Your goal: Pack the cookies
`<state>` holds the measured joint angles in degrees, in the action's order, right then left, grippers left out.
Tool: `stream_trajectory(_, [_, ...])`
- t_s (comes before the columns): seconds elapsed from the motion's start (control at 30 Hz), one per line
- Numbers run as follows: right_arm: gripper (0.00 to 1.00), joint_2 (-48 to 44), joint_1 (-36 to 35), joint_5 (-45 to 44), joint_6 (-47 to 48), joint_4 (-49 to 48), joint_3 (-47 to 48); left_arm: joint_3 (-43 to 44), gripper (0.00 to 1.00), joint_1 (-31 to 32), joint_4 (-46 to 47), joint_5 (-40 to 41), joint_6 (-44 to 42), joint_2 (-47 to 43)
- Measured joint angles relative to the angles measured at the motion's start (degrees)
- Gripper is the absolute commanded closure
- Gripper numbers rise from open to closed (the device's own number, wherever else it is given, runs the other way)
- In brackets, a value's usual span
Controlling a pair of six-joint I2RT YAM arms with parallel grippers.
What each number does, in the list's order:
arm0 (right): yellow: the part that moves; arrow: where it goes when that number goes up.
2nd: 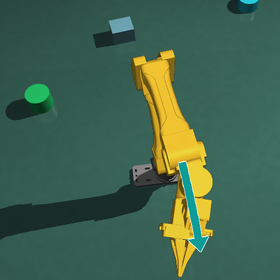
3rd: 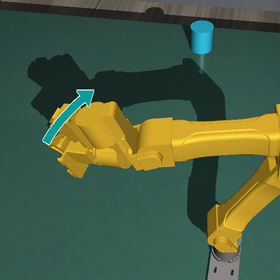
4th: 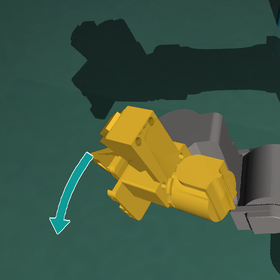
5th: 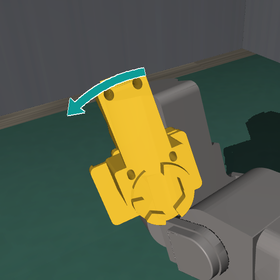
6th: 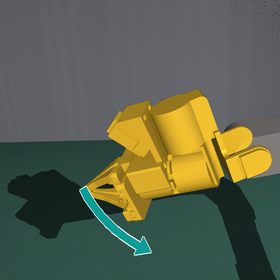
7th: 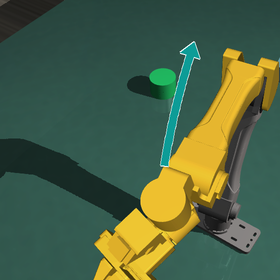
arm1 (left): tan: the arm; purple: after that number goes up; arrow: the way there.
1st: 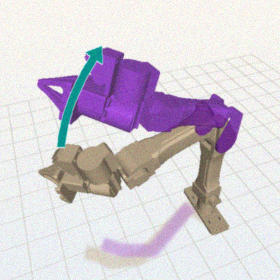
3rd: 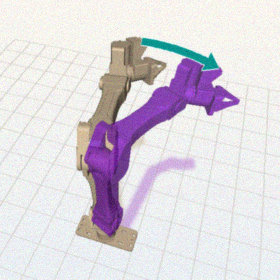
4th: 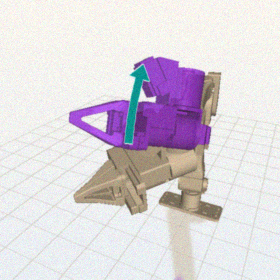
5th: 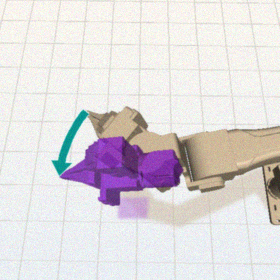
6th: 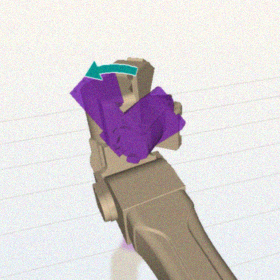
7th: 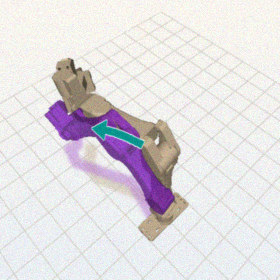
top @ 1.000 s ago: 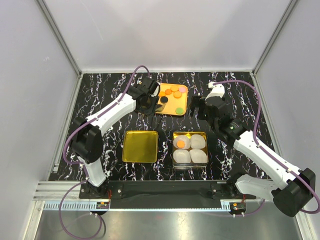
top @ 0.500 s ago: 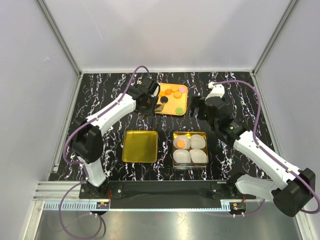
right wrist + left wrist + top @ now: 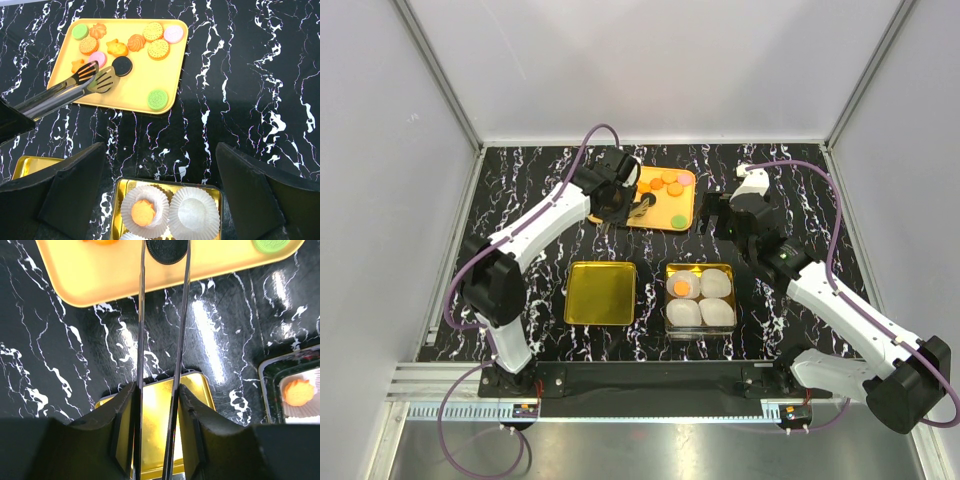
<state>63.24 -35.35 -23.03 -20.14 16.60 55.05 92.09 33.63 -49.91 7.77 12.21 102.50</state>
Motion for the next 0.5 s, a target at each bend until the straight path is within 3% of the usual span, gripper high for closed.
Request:
stream_trajectory(0.3, [0.0,0.0,0.0,-0.3,0.0,0.0,0.0,0.9,0.64,0.9,-1.5,-0.5,0.0,-1.7])
stream_trajectory(0.5, [0.0,-0.5,0.0,-2.7,0.0,0.5,0.0,0.9,0.64,8.9,-2.2,-0.4,0.5,-5.2])
